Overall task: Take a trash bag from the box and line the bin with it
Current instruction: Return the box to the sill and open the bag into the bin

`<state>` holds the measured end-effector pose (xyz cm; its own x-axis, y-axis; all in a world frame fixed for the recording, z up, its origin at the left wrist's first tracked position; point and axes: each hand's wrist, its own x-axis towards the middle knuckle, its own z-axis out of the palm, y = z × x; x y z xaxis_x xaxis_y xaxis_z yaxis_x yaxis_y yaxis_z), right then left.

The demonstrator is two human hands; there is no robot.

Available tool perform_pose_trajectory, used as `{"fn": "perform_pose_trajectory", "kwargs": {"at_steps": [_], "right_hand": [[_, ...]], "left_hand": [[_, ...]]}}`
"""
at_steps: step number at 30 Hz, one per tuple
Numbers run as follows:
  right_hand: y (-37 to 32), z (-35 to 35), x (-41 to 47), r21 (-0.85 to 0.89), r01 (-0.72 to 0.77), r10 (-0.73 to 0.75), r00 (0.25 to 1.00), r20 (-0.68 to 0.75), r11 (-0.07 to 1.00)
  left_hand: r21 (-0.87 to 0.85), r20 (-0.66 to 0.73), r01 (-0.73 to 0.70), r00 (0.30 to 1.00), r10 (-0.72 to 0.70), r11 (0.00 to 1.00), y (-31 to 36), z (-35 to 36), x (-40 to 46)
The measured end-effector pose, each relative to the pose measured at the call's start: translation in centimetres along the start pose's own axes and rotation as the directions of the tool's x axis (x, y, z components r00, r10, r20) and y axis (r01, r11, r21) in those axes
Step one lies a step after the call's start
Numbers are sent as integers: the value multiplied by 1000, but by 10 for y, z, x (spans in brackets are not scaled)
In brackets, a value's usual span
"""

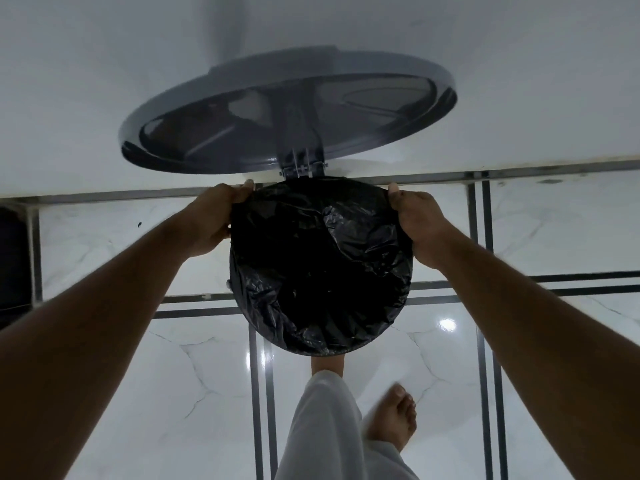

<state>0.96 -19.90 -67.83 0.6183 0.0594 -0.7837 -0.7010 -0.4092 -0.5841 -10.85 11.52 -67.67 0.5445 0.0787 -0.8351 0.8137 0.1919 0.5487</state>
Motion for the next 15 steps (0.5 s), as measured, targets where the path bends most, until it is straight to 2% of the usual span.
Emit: {"fn": "perform_pose_trajectory", "kwargs": {"at_steps": [3, 6, 9, 11, 15], "right_hand": [[-2, -3, -1, 9, 1, -1, 999, 36, 1000], [-9, -11, -4, 82, 14, -26, 990, 142, 997], [-14, -11, 1, 99, 20, -40, 979, 201, 995], [-12, -4, 5, 113, -25, 3, 982, 190, 993], [-16, 8, 7, 71, -51, 46, 996, 76, 996]], "left_hand": [[1, 84, -11, 996, 11, 1000, 3, 7, -1], [-31, 66, -42, 997, 44, 999, 5, 9, 1], [-112, 49, -3, 999, 9, 994, 4, 6, 7], [-142, 55, 13, 998, -5, 990, 2, 8, 11], [-158, -64, -12, 998, 1, 987, 2, 18, 16]]}}
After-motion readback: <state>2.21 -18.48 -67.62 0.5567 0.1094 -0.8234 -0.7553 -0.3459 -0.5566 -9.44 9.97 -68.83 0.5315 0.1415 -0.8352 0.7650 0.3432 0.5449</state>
